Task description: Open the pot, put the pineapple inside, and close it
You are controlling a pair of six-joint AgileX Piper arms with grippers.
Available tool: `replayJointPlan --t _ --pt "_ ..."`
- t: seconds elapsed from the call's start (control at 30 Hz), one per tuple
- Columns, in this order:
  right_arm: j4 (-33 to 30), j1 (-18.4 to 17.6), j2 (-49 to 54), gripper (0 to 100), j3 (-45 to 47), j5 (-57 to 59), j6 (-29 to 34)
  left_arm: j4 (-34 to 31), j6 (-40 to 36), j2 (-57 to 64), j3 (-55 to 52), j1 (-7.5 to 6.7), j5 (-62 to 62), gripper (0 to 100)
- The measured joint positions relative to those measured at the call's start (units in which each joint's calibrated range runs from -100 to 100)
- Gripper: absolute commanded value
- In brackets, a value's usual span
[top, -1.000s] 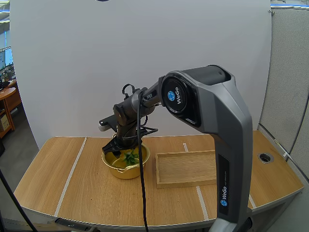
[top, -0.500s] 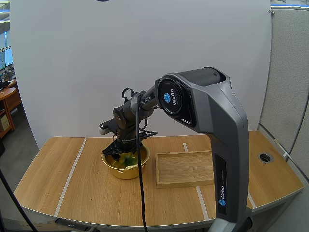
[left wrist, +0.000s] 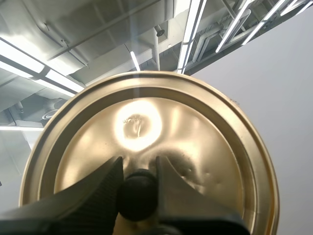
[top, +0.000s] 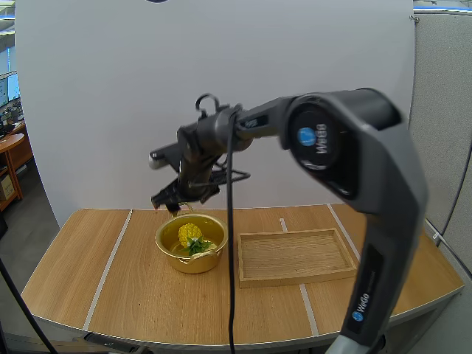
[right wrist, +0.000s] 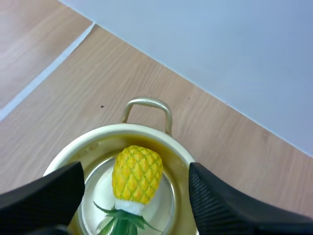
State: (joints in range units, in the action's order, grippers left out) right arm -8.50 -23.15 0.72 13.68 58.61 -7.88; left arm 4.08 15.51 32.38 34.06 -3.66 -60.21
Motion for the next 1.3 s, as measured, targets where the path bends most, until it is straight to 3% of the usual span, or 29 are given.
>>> replayJointPlan --t 0.17,0.63,0.93,1.3 --pt "0.00 0.00 6.93 100 0.30 5.23 0.00 0.00 0.00 0.00 0.00 0.00 0.00 0" --pt "0.33 0.00 39.03 100 19.70 11.92 0.00 0.00 0.00 0.00 0.00 0.00 0.00 0" --pt "0.33 0.00 58.33 100 27.64 21.00 0.00 0.00 0.00 0.00 0.00 0.00 0.00 0" --pt "1.99 0.00 69.58 100 36.45 28.85 0.00 0.00 0.00 0.00 0.00 0.00 0.00 0"
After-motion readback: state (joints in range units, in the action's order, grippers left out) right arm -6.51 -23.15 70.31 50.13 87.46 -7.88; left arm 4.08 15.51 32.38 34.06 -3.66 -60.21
